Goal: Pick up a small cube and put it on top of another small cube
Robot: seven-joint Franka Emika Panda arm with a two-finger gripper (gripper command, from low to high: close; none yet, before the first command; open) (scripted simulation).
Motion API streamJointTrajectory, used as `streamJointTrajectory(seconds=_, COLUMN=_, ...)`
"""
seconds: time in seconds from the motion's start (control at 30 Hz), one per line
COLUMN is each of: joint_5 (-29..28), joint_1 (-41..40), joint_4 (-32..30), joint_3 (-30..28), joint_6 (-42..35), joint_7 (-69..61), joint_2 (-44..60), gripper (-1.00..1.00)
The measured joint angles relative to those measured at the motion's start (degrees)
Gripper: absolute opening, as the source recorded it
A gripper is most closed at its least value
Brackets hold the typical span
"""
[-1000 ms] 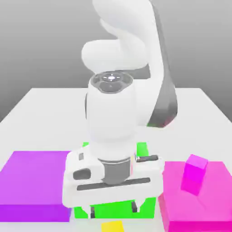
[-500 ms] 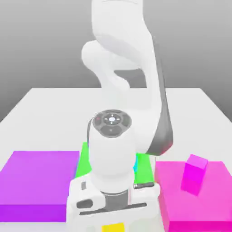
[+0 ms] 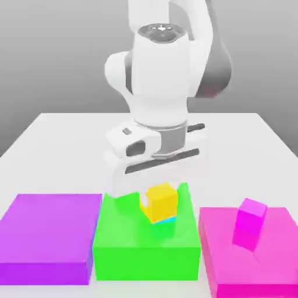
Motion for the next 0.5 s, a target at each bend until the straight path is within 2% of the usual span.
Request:
streamJointTrajectory(seconds=0.2, joint_5=-0.3, joint_1=1.5, joint_4=-7.2, joint_3=-0.1, joint_6=-5.2, joint_7=-6.7, joint_2=-12.4, gripper=-1.00)
streamJointTrajectory(seconds=0.37, joint_5=-0.3, joint_1=1.7, joint_4=-11.1, joint_3=-0.1, joint_6=3.3, joint_7=-8.1, joint_2=-7.8, gripper=-1.00)
streamJointTrajectory(seconds=0.4, joint_5=-0.3, joint_1=1.7, joint_4=-11.8, joint_3=-0.1, joint_6=5.7, joint_7=-8.1, joint_2=-6.1, gripper=1.00)
streamJointTrajectory(seconds=0.5, joint_5=-0.3, joint_1=1.7, joint_4=-11.8, joint_3=-0.1, joint_6=5.7, joint_7=-8.1, joint_2=-6.1, gripper=1.00)
